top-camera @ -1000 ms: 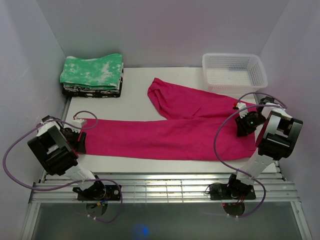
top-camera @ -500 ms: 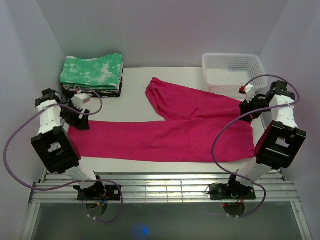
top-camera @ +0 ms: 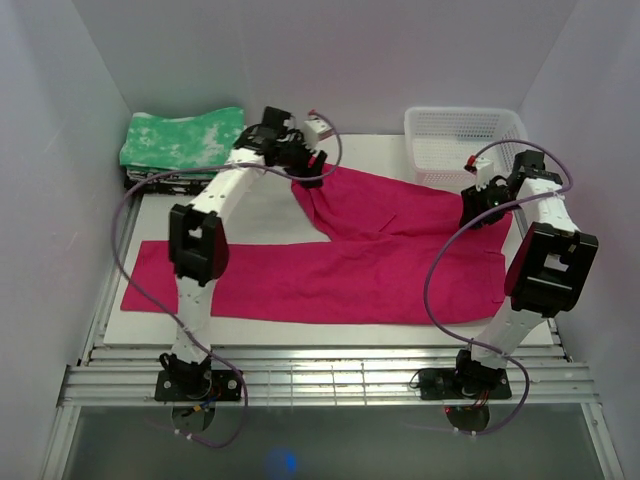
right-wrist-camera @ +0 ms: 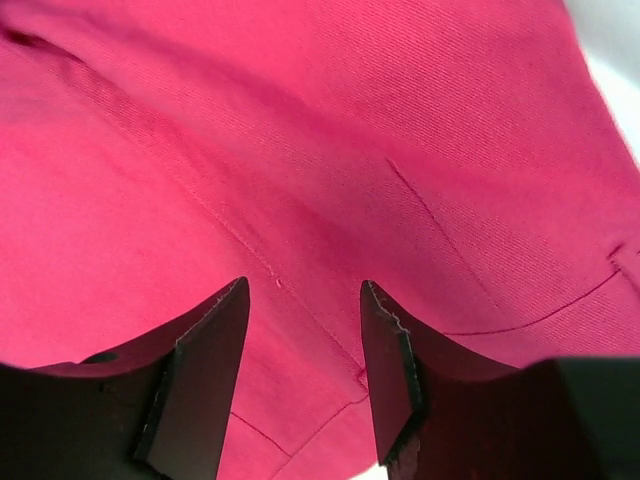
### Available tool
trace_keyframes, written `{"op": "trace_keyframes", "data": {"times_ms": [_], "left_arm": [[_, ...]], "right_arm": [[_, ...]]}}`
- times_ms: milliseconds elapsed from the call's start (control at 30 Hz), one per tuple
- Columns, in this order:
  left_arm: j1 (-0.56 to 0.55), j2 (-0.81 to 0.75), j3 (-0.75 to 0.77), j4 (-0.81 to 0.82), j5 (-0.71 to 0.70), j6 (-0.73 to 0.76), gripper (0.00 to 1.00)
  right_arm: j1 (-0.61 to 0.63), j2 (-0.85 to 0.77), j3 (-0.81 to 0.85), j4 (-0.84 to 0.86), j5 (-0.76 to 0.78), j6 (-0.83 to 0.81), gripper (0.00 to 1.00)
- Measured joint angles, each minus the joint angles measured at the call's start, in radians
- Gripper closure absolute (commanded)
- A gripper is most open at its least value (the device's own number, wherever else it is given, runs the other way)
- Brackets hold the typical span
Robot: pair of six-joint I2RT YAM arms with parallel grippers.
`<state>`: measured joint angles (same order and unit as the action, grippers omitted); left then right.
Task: Fold and stack the trousers
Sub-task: Flatten the trousers out
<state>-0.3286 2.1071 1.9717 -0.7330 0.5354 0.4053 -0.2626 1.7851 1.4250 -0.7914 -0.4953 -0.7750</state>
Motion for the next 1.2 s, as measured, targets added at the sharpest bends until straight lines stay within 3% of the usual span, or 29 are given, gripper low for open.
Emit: {"op": "trace_keyframes", "data": {"times_ms": [100, 167, 367, 533, 667, 833, 1067, 1200], "left_arm": [[-0.153, 0.248, 0.316, -0.011, -0.1, -0.056, 0.26], [-0.236, 0.362, 0.422, 0.013, -0.158, -0.098, 0.25], [-0.412, 0.396, 0.27, 0.112, -0.249, -0.233, 0.24], [-0.479, 0.441, 0.289, 0.189, -0.348, -0.295, 0.24], [-0.499, 0.459, 0.29, 0.225, -0.445, -0.32, 0.35], [-0.505, 0.468, 0.29, 0.256, -0.554, -0.334, 0.37], [-0.507, 0.466, 0.277, 0.28, -0.557, -0.35, 0.37], [-0.504, 0.386, 0.114, 0.397, -0.524, -0.365, 0.37]], "right_arm": [[-0.004, 0.007, -0.047, 0.053, 0.028, 0.072, 0.47], [-0.004, 0.007, -0.099, 0.105, 0.055, 0.119, 0.47], [-0.005, 0.008, -0.233, 0.195, 0.139, 0.209, 0.46], [-0.006, 0.013, -0.259, 0.246, 0.167, 0.239, 0.46], [-0.005, 0.015, -0.278, 0.272, 0.175, 0.249, 0.46], [-0.005, 0.016, -0.296, 0.296, 0.179, 0.248, 0.47], [-0.003, 0.014, -0.309, 0.325, 0.2, 0.244, 0.49], [-0.002, 0.014, -0.311, 0.33, 0.206, 0.238, 0.49]]}}
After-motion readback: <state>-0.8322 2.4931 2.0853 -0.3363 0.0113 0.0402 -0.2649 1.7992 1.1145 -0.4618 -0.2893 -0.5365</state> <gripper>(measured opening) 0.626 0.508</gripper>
